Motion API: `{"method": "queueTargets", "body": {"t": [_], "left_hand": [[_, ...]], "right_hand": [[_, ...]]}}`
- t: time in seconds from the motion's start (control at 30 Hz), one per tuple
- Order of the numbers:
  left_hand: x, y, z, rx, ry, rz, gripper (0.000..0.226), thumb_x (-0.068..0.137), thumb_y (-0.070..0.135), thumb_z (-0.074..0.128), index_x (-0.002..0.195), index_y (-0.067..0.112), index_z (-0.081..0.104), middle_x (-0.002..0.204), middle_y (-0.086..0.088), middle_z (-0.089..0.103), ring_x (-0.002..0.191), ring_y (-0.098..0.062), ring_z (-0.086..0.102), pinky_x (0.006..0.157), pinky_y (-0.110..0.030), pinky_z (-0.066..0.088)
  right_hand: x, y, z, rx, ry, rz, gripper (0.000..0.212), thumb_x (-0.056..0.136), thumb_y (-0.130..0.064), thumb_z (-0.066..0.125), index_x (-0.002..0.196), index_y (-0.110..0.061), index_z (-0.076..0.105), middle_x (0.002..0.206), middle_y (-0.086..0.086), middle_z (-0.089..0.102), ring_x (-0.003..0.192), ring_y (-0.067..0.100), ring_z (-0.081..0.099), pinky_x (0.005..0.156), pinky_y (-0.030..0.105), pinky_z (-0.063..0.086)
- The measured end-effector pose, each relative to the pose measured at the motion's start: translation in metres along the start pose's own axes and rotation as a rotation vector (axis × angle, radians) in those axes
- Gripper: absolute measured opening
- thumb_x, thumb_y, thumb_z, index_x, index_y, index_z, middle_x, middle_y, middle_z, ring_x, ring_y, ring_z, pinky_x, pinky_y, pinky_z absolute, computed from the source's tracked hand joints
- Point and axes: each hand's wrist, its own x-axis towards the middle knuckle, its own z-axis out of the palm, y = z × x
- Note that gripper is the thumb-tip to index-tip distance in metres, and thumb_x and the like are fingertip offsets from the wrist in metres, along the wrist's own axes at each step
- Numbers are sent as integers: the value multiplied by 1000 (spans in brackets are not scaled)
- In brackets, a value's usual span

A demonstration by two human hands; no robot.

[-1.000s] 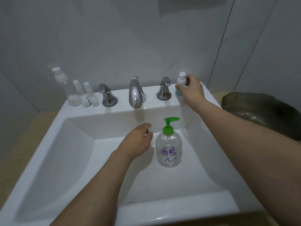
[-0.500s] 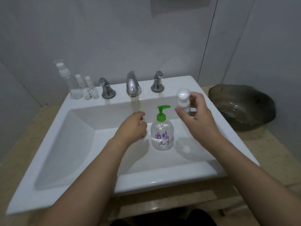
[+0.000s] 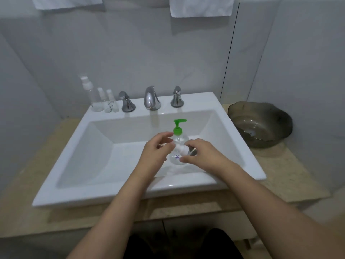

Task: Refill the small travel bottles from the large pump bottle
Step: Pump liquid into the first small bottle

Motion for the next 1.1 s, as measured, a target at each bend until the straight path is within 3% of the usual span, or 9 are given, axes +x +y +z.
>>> {"method": "queueTargets", "body": {"t": [0.1,0.3,0.5,0.8,0.97,1.1], "left_hand": [[-5,-2,-1,61,-2,7,27,87,11,65,112,23,67,98,6,65,83,-13,58,71,-25,48],[-6,1,-4,54,-76,-52,23,90,4,58,107,19,66,98,-3,61,75,-14,58,64,-25,46],[-8,0,0,115,-226,-61,33,72,20,70,104,21,64,97,-3,61,74,-13,58,61,-28,45],[3,-14,2,169,-238,-75,26,80,17,68,103,25,63,110,-4,62,69,-14,58,58,-24,43],[8,-19,3,202,-282,-109,26,80,24,68,105,26,61,109,4,62,73,-13,62,62,-28,47],[10,-20,5,216,-272,-103,22,80,23,70,101,22,62,99,0,66,71,-12,63,63,-29,48]], "right_hand": [[-6,-4,1,-47,31,-10,37,76,-42,75,107,-25,61,98,-5,56,85,10,55,75,28,46],[-27,-8,0,-140,25,6,37,84,-28,64,120,-22,56,113,-3,57,98,12,54,84,26,45],[-36,-9,2,-105,120,50,47,82,-30,68,127,-32,54,116,-12,57,93,9,55,83,26,45],[-27,-6,1,-44,63,110,41,82,-25,71,121,-23,57,112,-6,56,94,11,57,85,27,47],[-24,-5,0,-2,35,130,41,80,-26,74,118,-25,59,109,-9,57,92,10,57,83,23,46],[-26,-6,-1,12,29,108,39,79,-25,75,115,-25,60,108,-9,58,90,9,56,81,22,44]]}}
